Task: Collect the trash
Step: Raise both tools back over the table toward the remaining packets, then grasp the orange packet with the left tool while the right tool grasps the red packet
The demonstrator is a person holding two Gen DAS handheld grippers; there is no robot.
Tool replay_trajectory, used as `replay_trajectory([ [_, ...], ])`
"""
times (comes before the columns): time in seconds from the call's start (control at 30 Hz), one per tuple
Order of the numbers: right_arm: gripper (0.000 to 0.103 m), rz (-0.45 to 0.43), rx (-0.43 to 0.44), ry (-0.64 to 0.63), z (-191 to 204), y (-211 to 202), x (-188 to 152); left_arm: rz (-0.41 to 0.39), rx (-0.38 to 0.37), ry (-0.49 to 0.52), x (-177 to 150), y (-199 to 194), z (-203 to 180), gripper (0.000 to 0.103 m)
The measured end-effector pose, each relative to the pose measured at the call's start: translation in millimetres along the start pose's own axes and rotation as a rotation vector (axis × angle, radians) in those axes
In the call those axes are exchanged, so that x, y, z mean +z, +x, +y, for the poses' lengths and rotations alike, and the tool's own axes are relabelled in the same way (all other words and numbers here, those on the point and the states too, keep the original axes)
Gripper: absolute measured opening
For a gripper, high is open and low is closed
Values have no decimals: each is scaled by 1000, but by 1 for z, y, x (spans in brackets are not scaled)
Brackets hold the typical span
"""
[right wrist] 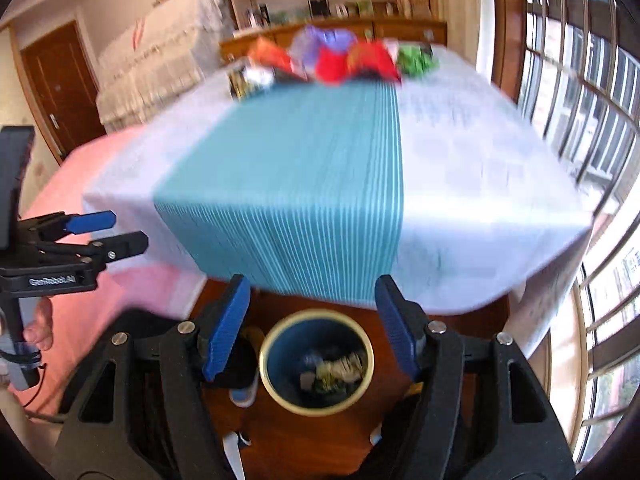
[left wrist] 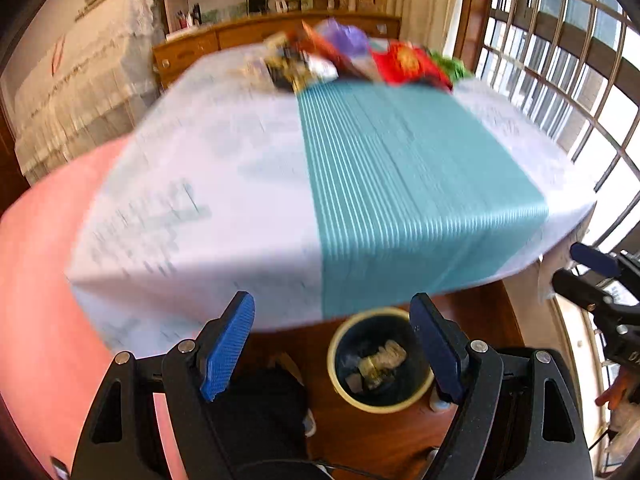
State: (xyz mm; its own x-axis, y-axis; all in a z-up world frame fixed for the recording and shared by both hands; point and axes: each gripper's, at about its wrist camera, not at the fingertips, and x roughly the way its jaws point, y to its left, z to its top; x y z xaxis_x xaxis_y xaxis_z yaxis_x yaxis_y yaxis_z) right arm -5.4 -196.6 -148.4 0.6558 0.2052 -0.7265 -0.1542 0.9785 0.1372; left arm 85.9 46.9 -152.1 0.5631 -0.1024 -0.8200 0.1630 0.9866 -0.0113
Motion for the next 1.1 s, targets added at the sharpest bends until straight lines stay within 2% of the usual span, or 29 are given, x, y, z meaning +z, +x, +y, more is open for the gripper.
replay_trajectory([
  [0.2, 62, -93, 9, -62, 11, -20, 64, -25, -16, -29, 49, -22, 22, 82],
  [0.33, 62, -126, -27, -99, 22, -25, 104, -22, -12, -44, 86, -19, 38, 82],
  [0.47, 62, -153, -52, -124, 28, -17, 142, 16, -47, -97, 123, -11, 61, 82],
  [0.53, 62, -159, -58, -138, 26, -9, 157, 24, -29, -116, 144, -5, 70, 82],
  [0.7, 62, -132, -90, -110, 8, 32, 196, 65, 37, -107, 189, 29, 79, 82],
  [0.9, 62, -68, -123, -27, -35, 100, 234, 67, -28, -93, 244, 77, 72, 82],
  [1.1, 62, -5, -136, 44, -73, 165, 262, 82, -80, -126, 297, 131, 65, 82],
])
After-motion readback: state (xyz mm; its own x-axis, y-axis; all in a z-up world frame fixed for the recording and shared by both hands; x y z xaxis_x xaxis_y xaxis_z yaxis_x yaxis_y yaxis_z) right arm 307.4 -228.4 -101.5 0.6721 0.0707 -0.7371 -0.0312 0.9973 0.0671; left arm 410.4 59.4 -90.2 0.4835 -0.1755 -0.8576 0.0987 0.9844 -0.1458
